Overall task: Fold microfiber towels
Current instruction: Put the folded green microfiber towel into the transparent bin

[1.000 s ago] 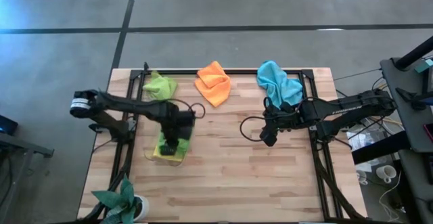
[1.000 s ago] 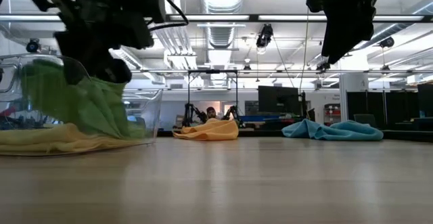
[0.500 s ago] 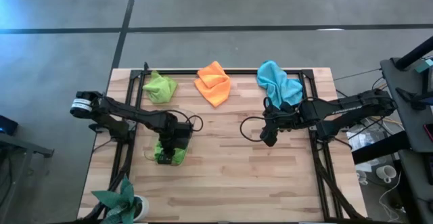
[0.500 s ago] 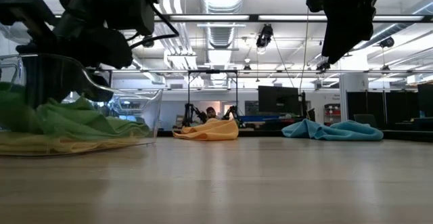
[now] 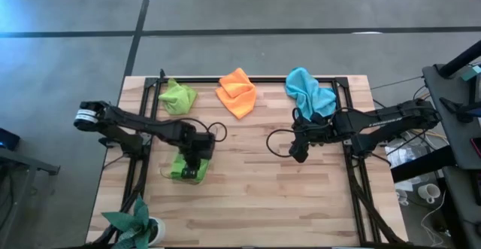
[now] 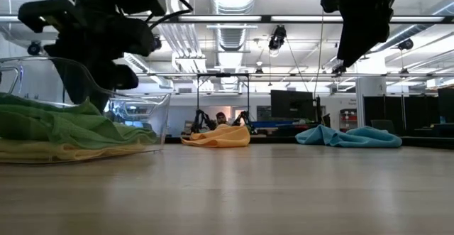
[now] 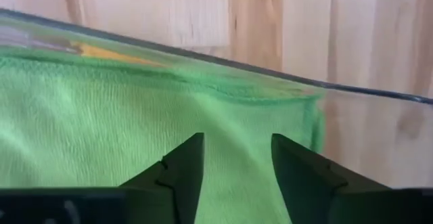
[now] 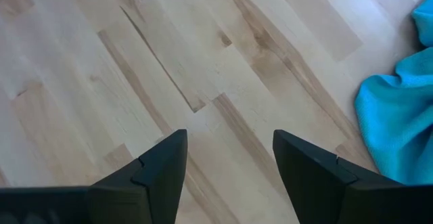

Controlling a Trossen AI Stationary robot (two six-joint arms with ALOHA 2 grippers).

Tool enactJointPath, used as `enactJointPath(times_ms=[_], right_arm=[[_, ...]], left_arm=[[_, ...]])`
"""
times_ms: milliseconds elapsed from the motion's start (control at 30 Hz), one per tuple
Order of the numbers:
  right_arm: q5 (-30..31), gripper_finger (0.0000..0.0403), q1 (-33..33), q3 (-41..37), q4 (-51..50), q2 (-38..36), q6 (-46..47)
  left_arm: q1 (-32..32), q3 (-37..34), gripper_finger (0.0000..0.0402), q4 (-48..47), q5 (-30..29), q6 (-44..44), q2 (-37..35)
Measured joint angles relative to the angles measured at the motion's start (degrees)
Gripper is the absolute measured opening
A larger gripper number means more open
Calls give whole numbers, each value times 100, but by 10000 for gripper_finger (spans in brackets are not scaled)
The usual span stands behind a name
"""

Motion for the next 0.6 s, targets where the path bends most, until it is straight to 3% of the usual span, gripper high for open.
enactJointPath(times_ms=[167, 333, 467, 600], right_arm=[[0, 217, 0, 0, -3, 0, 0], [0, 217, 0, 0, -16, 0, 0], [-1, 217, 0, 0, -15, 0, 0], [-2, 217, 0, 0, -1, 0, 4]], left_arm=[[-90, -402, 110, 564, -54, 131, -82], [-465, -1105, 86, 2050, 87, 180, -93], [-566, -1632, 90, 3050, 79, 98, -67], [-544, -1806, 117, 3156, -59, 124, -85]])
